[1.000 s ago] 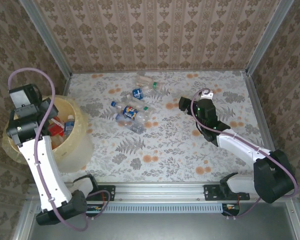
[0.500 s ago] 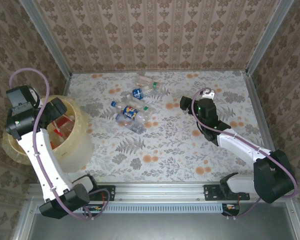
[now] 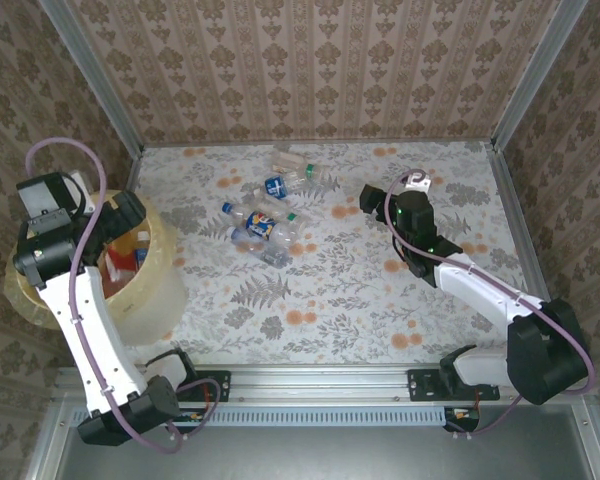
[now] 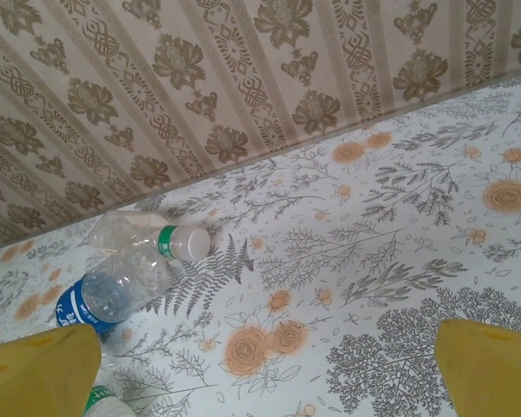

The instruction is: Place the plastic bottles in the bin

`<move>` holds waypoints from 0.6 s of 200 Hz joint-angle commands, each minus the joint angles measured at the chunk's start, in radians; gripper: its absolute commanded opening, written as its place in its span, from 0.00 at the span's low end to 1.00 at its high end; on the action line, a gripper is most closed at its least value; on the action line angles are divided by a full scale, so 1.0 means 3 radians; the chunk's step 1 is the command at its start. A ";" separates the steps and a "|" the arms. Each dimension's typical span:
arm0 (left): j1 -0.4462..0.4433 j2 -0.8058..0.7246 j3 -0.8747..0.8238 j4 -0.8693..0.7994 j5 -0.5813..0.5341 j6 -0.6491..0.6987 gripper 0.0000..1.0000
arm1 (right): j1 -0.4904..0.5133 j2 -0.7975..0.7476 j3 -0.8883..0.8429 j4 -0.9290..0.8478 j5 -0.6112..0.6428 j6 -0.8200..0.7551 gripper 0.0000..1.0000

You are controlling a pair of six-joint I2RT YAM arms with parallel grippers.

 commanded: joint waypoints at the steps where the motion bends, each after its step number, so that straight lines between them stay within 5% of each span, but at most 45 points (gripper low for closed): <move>1: -0.0039 0.0020 -0.0116 0.0149 0.0081 -0.0182 0.94 | -0.0012 0.0051 0.0098 -0.0051 -0.0041 0.0046 1.00; 54: -0.0038 -0.0012 -0.0708 0.0305 0.0027 -0.0352 0.94 | -0.0012 0.0049 0.0107 -0.0058 -0.0046 0.0035 1.00; 120: -0.0042 -0.0242 -0.0322 0.0165 -0.0128 -0.0271 0.97 | -0.0012 -0.0007 0.0094 -0.0016 -0.0109 0.0024 1.00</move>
